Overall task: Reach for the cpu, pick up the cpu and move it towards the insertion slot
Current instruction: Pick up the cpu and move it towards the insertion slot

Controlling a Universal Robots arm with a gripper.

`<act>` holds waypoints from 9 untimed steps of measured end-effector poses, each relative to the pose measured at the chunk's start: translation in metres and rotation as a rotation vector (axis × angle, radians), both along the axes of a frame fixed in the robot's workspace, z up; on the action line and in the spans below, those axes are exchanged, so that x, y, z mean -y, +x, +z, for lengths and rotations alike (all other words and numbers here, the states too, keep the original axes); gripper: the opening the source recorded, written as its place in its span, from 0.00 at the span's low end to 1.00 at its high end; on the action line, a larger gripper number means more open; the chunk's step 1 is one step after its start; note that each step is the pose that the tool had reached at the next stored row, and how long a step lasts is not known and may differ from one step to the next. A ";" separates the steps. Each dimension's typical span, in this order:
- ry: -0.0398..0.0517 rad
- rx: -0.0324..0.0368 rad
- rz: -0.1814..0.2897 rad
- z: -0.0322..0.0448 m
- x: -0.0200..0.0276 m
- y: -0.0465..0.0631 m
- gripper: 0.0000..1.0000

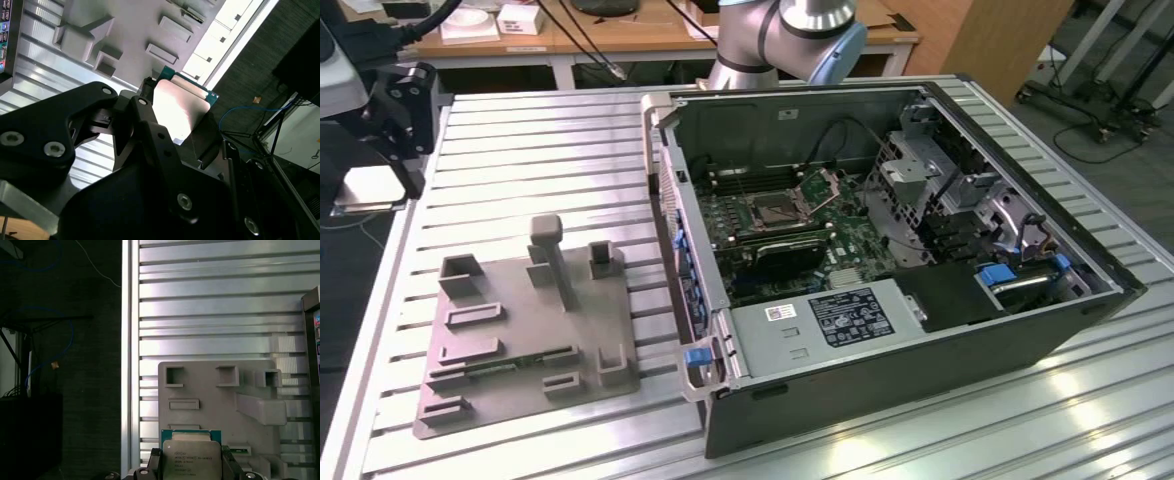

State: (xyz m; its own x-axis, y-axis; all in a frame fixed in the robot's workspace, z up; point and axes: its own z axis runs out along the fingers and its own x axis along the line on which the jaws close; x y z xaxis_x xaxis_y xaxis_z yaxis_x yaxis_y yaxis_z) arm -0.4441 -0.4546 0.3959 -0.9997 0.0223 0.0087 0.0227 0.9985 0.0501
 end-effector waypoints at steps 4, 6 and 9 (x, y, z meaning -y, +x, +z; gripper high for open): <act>0.0001 0.0000 0.000 0.0000 0.0000 0.001 0.54; 0.0001 0.0000 0.000 0.0000 0.0000 0.001 0.54; 0.0000 0.0000 0.000 0.0000 0.0000 0.002 0.54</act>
